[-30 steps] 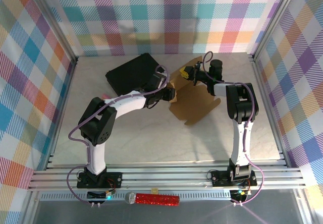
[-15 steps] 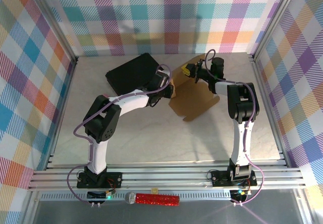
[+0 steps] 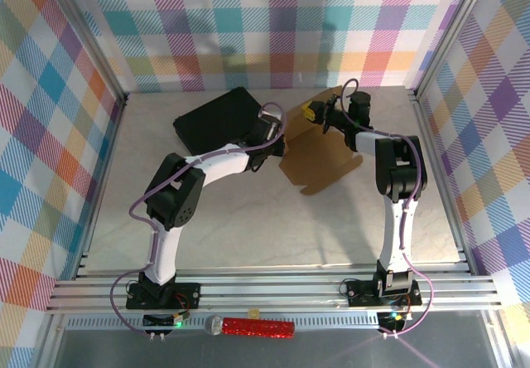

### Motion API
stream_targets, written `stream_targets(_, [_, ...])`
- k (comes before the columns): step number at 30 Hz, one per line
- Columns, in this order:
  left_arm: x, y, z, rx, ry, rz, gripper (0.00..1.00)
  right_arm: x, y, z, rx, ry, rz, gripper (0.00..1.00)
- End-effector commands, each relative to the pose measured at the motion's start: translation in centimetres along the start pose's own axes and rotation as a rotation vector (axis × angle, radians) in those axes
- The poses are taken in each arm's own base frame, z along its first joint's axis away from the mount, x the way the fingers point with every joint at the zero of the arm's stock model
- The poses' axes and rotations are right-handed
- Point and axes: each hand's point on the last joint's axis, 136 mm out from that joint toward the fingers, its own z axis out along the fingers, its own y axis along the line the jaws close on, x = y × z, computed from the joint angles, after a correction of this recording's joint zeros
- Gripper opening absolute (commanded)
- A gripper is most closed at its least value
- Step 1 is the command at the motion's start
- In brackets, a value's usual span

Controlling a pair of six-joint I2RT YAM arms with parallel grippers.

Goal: Fold the paper box

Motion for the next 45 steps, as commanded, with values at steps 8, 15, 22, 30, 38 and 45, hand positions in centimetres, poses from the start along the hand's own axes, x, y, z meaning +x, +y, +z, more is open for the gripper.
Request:
stream_targets(8, [2.9,1.4,2.5,-0.058,0.086,0.012,0.10,4.4,-2.3,1.5,0.095,0.179,0.168,0.00])
stream_targets(15, [2.9,1.4,3.2,-0.062,0.081,0.030,0.37,4.3,-2.3,1.4,0.121,0.141,0.214,0.00])
stream_targets(22, [3.1,2.3,4.0,-0.122,0.095,0.034,0.32,4.2,-2.2,1.4,0.135,0.120,0.263,0.00])
stream_targets(30, [2.9,3.2,4.7,-0.176,0.093,0.035,0.20,4.7,-2.0,1.4,0.156,0.129,0.315,0.00])
stream_targets(38, [2.4,3.8,5.1,-0.226,0.104,0.034,0.00,4.9,-2.1,1.0,0.177,0.102,0.354,0.00])
stream_targets(45, [3.1,4.9,4.8,-0.330,0.159,0.066,0.00,4.8,-2.0,1.0,0.167,0.086,0.361,0.00])
